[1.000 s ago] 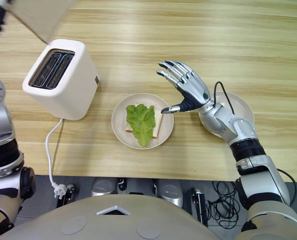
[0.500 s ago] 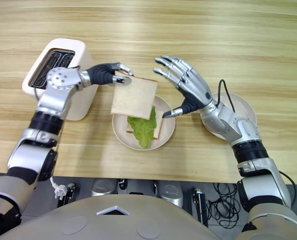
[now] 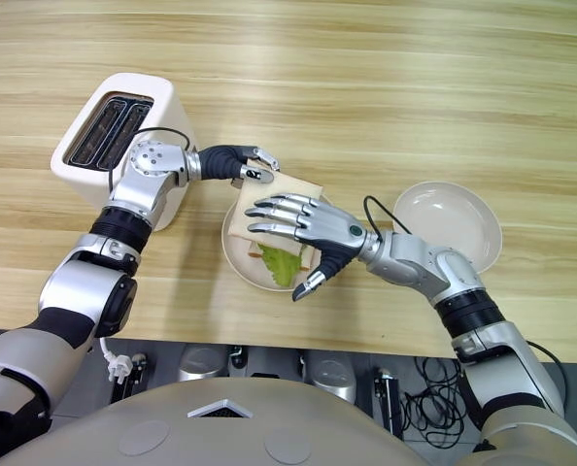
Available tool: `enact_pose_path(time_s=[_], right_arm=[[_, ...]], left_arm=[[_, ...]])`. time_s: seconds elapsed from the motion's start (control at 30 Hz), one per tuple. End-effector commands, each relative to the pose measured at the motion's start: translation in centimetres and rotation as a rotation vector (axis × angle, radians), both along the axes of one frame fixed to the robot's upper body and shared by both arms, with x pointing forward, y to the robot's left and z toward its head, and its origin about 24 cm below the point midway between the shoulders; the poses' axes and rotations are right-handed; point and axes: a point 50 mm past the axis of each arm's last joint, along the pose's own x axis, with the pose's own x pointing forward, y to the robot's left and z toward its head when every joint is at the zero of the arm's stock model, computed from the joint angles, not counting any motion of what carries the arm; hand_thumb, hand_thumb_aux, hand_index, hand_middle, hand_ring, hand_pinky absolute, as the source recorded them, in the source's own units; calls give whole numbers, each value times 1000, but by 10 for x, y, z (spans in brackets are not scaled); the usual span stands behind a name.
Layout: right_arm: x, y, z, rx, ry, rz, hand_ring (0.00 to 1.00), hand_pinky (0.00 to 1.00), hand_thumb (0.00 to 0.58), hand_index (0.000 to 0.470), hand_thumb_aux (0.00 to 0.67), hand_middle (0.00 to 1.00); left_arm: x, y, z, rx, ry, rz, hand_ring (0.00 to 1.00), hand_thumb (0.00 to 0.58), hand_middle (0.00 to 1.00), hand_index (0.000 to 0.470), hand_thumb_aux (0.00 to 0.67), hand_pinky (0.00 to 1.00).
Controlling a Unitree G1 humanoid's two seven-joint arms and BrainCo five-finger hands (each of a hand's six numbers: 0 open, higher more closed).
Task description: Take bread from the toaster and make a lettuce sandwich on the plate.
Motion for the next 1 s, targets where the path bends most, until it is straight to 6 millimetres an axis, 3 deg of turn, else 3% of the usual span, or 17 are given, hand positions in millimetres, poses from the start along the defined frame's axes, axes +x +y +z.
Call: enact_pose_path(time_s=[0.03, 0.67, 1.0], right_arm=[[0, 1, -1, -17, 19, -4, 0, 0, 0, 0, 0, 0], [0, -3, -9, -76, 79, -27, 0, 0, 0, 0, 0, 0], [7, -20, -31, -294, 211, -124, 0, 0, 0, 0, 0, 0]], left_arm=[[-5, -1, -11, 43, 2, 1, 1000, 580, 1000, 460, 670, 1000], [-2, -16, -28, 38, -6, 158, 1000, 580, 1000, 460, 670, 1000], [-2, -7, -30, 72, -14, 154, 1000, 580, 1000, 460, 670, 1000]])
